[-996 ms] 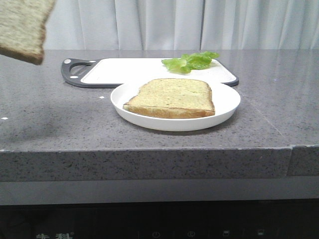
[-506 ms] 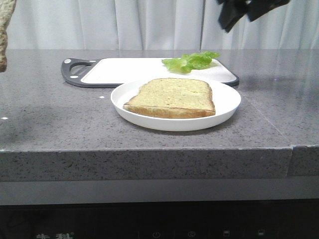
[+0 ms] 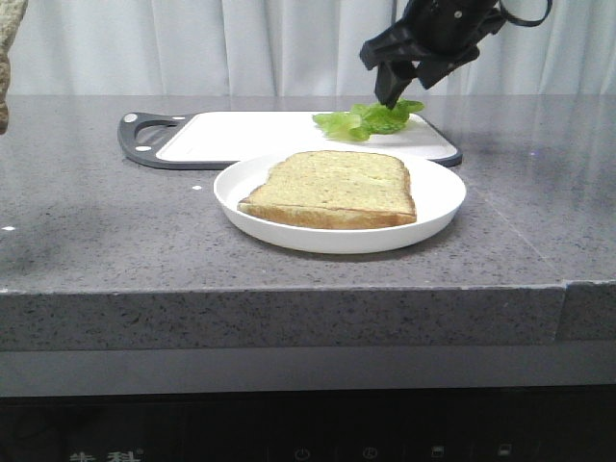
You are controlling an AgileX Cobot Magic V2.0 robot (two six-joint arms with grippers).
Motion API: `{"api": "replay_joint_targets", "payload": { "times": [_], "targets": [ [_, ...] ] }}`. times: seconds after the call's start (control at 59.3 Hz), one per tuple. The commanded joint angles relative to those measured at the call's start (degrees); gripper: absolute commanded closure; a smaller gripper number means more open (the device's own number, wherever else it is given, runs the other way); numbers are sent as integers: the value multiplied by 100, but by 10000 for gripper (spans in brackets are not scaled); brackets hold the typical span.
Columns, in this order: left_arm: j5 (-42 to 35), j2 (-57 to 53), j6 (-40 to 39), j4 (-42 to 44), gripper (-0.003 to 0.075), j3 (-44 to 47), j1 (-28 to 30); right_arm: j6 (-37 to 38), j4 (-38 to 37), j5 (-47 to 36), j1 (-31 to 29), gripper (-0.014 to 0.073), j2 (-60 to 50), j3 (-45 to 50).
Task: Left arm grabs bread, right arm adds lettuce
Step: 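Lower the right gripper onto the lettuce leaf and grasp it, then carry the lettuce with the right gripper over the bread on the plate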
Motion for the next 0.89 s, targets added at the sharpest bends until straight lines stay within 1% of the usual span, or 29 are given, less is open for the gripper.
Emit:
{"api": "replay_joint_targets", "payload": {
  "times": [0.0,0.169,0.219,0.27,0.371,0.422,0.456,0.506,0.523,0.591,0.726,0.877],
  "targets": [
    [-337,-13,-65,129,741,-165,-8,-91,-71,-266,-7,120,-228,-292],
    [-337,-13,-65,129,741,-165,-8,-229,-71,-343,-7,124,-71,-297],
    [-337,-13,-65,129,741,-165,-8,-242,-71,-367,-7,151,-30,-297],
    [-337,-13,-65,129,741,-165,-8,-242,-71,-367,-7,209,-21,-297],
    [-337,-13,-68,129,741,-165,-8,-242,-71,-355,-7,398,-15,-297],
    [-337,-13,-68,129,741,-165,-8,-242,-71,-355,-7,526,-15,-297],
    [-337,-13,-68,129,741,-165,-8,-242,-71,-355,-7,596,-22,-297],
    [-337,-13,-68,129,741,-165,-8,-242,-71,-335,-7,661,-37,-297],
    [-337,-13,-68,129,741,-165,-8,-242,-71,-318,-7,669,-42,-297],
    [-337,-13,-78,129,741,-165,-8,-242,-71,-278,-7,651,-82,-297],
    [-337,-13,-78,129,741,-165,-8,-242,-60,-216,-7,655,-254,-297],
    [-337,-13,-78,129,741,-165,-8,-242,264,-151,-7,655,-597,-267]
  ]
}}
